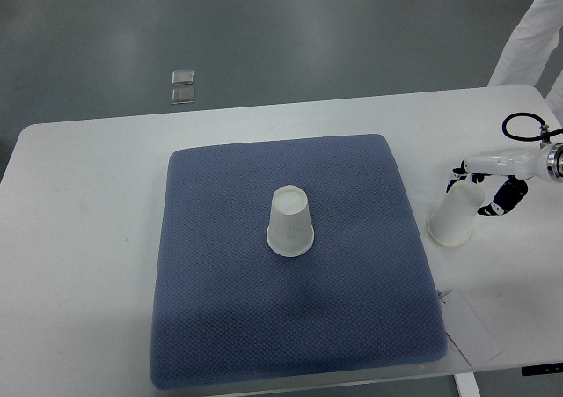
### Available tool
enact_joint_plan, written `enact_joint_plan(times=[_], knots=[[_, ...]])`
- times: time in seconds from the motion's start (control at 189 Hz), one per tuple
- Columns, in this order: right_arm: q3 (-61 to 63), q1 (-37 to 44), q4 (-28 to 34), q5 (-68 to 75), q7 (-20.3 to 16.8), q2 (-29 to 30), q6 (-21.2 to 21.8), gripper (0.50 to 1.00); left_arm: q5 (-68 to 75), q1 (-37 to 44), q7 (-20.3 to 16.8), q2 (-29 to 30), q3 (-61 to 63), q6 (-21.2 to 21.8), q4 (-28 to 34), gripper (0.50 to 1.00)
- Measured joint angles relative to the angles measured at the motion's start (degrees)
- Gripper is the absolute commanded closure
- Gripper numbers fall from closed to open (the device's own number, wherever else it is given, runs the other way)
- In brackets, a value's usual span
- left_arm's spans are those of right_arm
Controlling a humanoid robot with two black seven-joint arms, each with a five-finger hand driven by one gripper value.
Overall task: Stack paper cups
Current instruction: 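Lift the cup with the right hand and carry it over the upside-down cup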
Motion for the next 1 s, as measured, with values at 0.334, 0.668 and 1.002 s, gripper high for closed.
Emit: enact_joint_plan(times=[0.334,0.668,1.002], knots=[[6.1,6.2,0.5,2.4,2.2,-0.6,3.7,0.879,0.0,0.0,0.0,0.0,0.0,0.0,0.0,0.5],[13.0,13.0,4.4,8.4,3.3,0.3,10.6,0.873,0.0,0.0,0.0,0.0,0.0,0.0,0.0,0.5],[14.8,14.4,5.5,9.1,3.2,9.9,12.3,0.869,0.0,0.0,0.0,0.0,0.0,0.0,0.0,0.5]])
